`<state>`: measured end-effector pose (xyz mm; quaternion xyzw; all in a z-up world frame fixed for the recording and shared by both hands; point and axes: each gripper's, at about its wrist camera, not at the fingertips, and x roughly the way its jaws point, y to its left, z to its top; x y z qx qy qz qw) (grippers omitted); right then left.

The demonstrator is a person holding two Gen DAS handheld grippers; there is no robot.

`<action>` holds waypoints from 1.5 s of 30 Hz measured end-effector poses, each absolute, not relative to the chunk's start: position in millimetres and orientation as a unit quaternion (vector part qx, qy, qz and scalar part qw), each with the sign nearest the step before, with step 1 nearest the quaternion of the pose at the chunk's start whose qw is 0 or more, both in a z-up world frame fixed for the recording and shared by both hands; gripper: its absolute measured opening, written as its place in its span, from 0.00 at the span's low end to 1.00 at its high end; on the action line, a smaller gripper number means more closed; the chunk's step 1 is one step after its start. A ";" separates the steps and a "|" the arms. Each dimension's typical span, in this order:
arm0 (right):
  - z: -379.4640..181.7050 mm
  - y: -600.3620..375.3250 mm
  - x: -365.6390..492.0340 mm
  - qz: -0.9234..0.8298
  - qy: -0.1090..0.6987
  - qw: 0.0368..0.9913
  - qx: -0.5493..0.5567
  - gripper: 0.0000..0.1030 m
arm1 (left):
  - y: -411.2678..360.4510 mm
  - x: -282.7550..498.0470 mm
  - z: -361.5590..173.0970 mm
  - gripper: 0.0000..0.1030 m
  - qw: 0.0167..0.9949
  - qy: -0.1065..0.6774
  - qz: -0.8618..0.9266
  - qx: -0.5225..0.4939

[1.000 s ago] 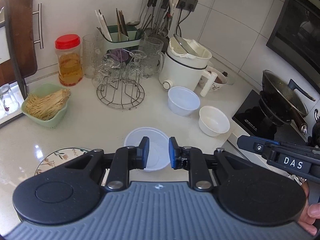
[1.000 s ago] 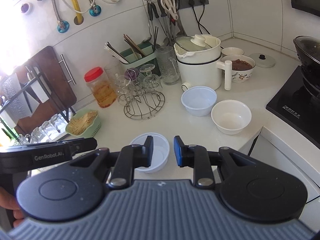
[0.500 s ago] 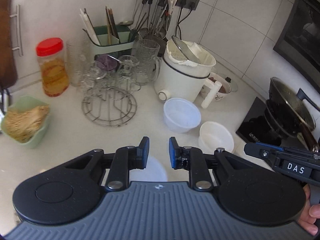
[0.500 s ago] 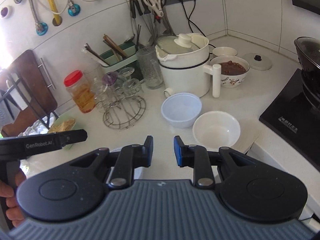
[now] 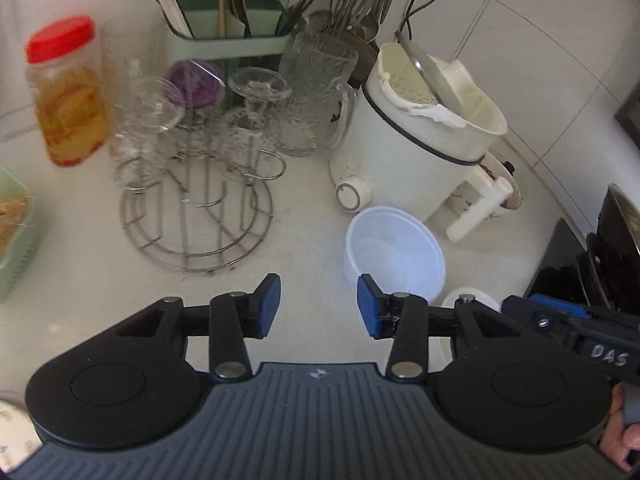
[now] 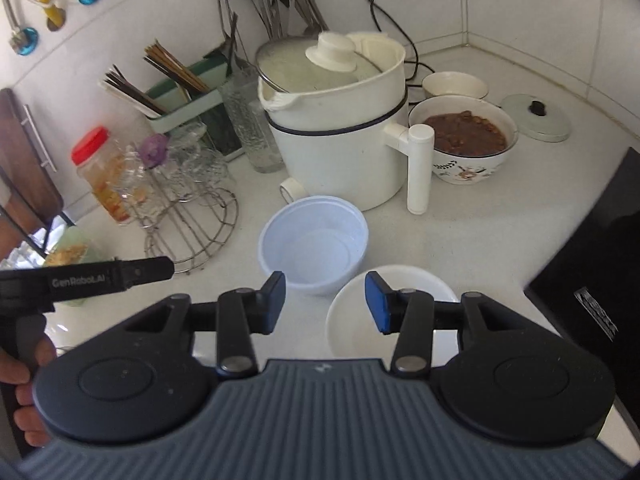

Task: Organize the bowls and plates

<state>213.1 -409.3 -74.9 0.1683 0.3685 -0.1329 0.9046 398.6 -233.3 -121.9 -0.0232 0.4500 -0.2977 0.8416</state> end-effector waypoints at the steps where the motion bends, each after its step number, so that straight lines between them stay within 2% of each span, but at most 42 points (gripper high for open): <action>1: -79.5 -414.0 220.7 -0.133 0.369 0.904 0.169 0.45 | -239.2 404.7 -127.4 0.47 0.838 0.454 -0.300 -0.029; 11: -128.1 -436.7 282.5 -0.178 0.372 0.897 0.157 0.41 | -293.4 443.1 -172.2 0.45 0.813 0.487 -0.314 -0.050; 15: -142.0 -443.2 294.0 -0.174 0.381 0.892 0.169 0.37 | -301.5 446.5 -177.8 0.31 0.817 0.488 -0.306 -0.034; 16: -144.1 -444.0 296.1 -0.172 0.384 0.891 0.173 0.33 | -303.8 447.6 -179.0 0.26 0.815 0.490 -0.306 -0.036; 19: -148.6 -446.8 300.1 -0.158 0.388 0.889 0.187 0.31 | -306.6 450.7 -183.5 0.19 0.811 0.497 -0.305 -0.042; 22: -150.1 -445.7 303.9 -0.153 0.387 0.890 0.186 0.27 | -305.4 454.1 -187.8 0.17 0.806 0.505 -0.304 -0.049; 30: -149.4 -448.1 309.8 -0.154 0.395 0.884 0.200 0.23 | -302.5 459.8 -187.8 0.15 0.797 0.515 -0.308 -0.068; 45: -102.8 -439.2 291.0 -0.135 0.370 0.892 0.222 0.22 | -274.4 441.9 -125.6 0.15 0.806 0.494 -0.314 -0.084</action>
